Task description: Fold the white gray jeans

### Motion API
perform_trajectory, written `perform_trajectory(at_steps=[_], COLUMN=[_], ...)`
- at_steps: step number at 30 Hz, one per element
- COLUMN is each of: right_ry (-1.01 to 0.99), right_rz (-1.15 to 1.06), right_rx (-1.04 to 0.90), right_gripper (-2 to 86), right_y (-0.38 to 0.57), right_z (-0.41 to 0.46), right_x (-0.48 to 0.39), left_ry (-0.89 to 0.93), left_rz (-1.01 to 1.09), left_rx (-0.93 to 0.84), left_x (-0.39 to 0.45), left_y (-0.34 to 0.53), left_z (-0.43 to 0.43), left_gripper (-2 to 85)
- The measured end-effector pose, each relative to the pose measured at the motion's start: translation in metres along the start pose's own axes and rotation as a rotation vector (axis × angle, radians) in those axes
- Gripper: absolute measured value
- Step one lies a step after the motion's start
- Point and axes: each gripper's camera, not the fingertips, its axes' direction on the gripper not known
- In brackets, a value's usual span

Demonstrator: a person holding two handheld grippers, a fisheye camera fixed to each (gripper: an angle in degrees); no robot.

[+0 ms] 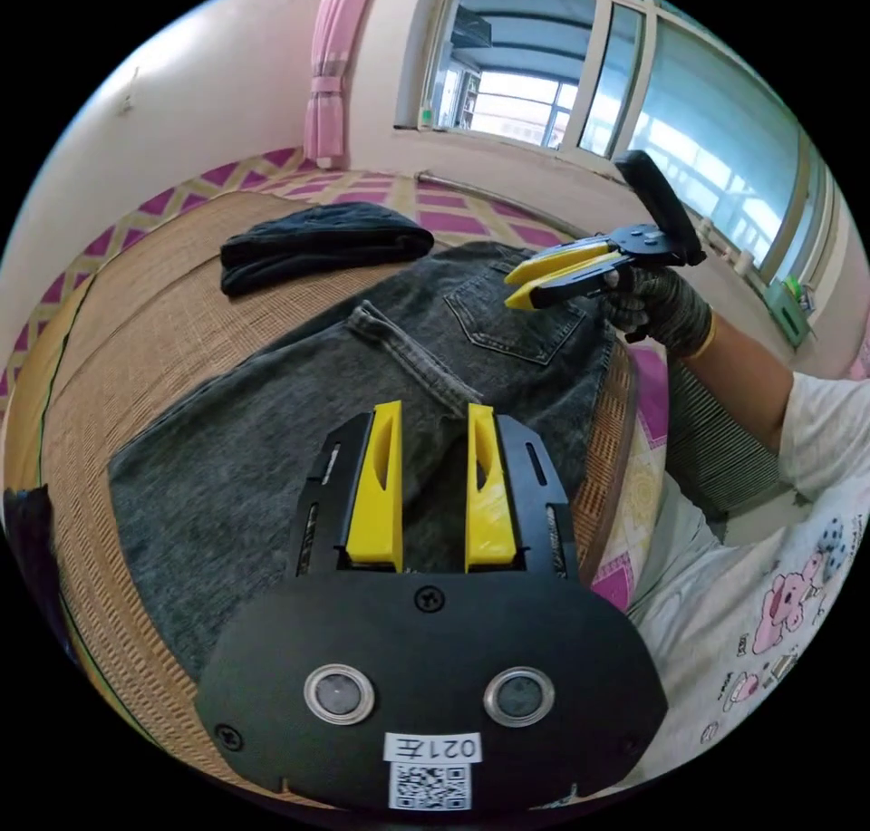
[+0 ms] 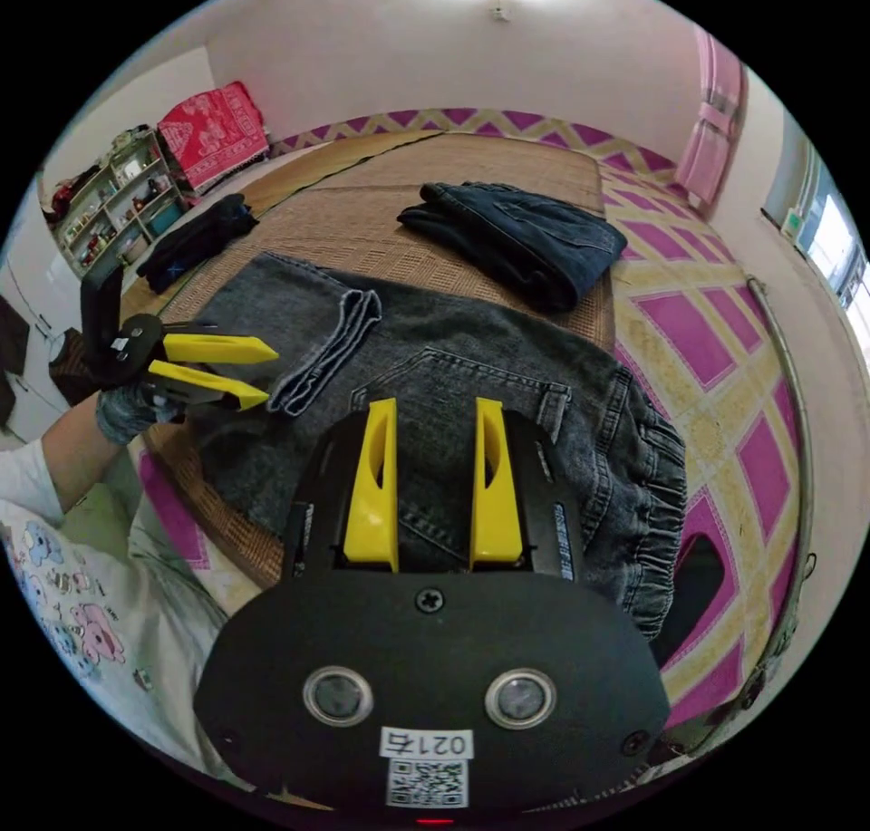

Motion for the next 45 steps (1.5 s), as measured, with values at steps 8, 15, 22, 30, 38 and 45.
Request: perform_trajectory(at_steps=[8, 15, 22, 30, 38, 45], right_ry=[0.010, 0.007, -0.004, -0.059, -0.066, -0.117], right_rz=[0.040, 0.064, 0.087, 0.141, 0.128, 0.013], right_rx=[-0.014, -0.004, -0.006, 0.024, -0.007, 0.120], right_gripper=[13.0, 12.0, 11.4, 9.7, 10.5, 11.0], right_y=[0.010, 0.013, 0.012, 0.015, 0.006, -0.011], right_z=[0.016, 0.018, 0.019, 0.016, 0.014, -0.037], right_x=[-0.011, -0.016, -0.016, -0.003, -0.003, 0.021], left_ry=[-0.134, 0.074, 0.048, -0.316, -0.436, -0.625], left_rz=[0.082, -0.134, -0.227, -0.527, -0.963, -0.853], left_rx=[-0.048, 0.112, 0.292, 0.495, 0.284, 0.248], left_x=[0.033, -0.018, -0.067, -0.194, -0.317, -0.317], left_y=[-0.003, 0.024, 0.064, 0.232, 0.388, 0.380], left_z=[0.009, -0.025, -0.103, -0.316, -0.310, -0.353], left_gripper=[12.0, 3.8, 0.4, -0.5, -0.5, -0.8])
